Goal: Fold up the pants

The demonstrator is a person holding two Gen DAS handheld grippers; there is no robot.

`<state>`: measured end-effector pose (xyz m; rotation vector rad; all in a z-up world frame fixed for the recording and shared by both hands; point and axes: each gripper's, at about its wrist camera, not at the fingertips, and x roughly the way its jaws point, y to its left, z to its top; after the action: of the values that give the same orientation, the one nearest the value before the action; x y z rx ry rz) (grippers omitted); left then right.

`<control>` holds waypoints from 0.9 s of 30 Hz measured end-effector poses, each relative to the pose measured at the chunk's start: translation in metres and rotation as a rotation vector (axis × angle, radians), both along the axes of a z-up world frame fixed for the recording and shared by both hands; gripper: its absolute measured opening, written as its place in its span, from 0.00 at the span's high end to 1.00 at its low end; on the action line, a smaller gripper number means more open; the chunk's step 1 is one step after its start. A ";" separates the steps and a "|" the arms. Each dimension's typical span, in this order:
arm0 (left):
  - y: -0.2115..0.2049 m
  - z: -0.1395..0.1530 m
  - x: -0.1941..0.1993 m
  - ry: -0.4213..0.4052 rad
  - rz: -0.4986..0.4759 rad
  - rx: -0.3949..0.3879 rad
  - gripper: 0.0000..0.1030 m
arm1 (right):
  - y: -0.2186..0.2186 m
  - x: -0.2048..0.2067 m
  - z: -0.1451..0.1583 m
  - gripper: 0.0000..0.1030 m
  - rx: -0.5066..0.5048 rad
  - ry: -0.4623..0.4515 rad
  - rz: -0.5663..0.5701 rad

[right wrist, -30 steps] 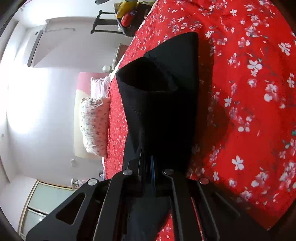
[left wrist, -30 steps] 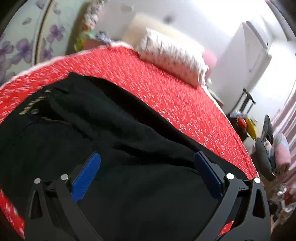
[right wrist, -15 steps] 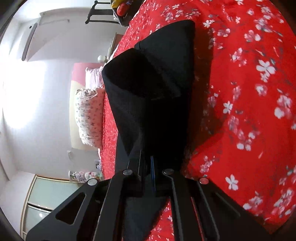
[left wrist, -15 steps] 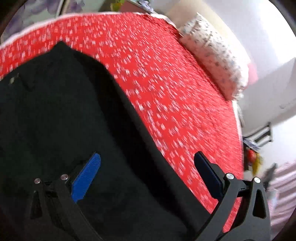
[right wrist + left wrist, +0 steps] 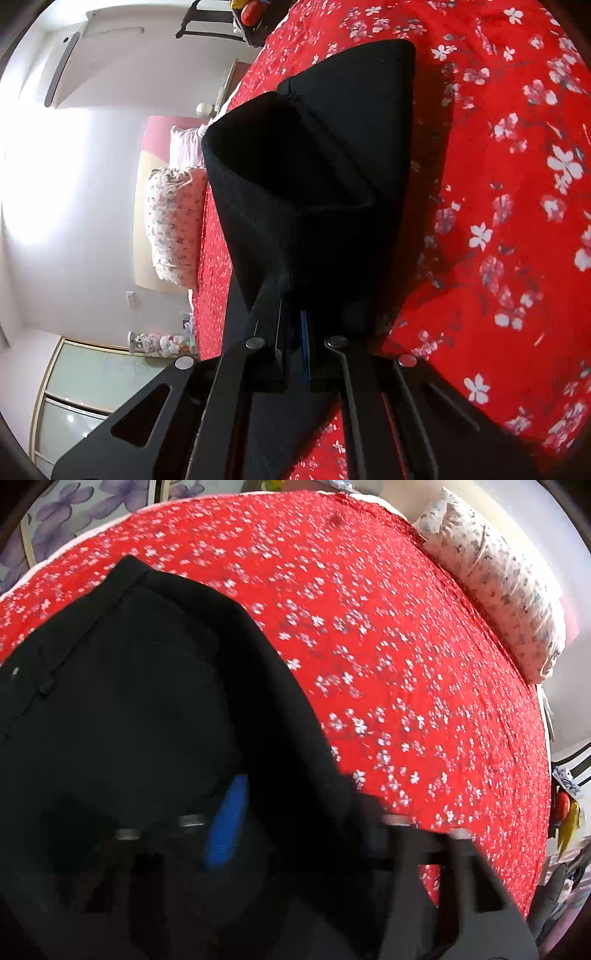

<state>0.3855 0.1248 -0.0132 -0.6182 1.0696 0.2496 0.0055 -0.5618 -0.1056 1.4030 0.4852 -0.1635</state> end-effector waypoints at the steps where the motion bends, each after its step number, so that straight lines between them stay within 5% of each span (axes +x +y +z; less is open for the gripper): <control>1: 0.003 0.000 -0.003 -0.043 -0.025 -0.073 0.94 | 0.000 0.001 0.001 0.96 -0.003 0.000 -0.001; 10: 0.010 0.058 -0.063 -0.227 -0.036 -0.072 0.95 | -0.004 -0.002 0.021 0.96 -0.093 -0.056 -0.015; 17: 0.023 0.102 -0.169 -0.408 -0.107 -0.089 0.95 | -0.019 -0.009 0.036 0.96 -0.180 -0.108 -0.063; 23: 0.021 0.105 -0.283 -0.534 -0.130 -0.024 0.94 | -0.034 -0.021 0.023 0.95 -0.114 -0.122 -0.105; 27: 0.019 0.074 -0.340 -0.549 -0.101 -0.002 0.94 | -0.039 -0.028 0.017 0.96 -0.087 -0.116 -0.123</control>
<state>0.0451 0.1434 0.0604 -0.5866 0.5685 -0.0145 -0.0223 -0.6012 -0.0888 1.3497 0.2921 -0.1992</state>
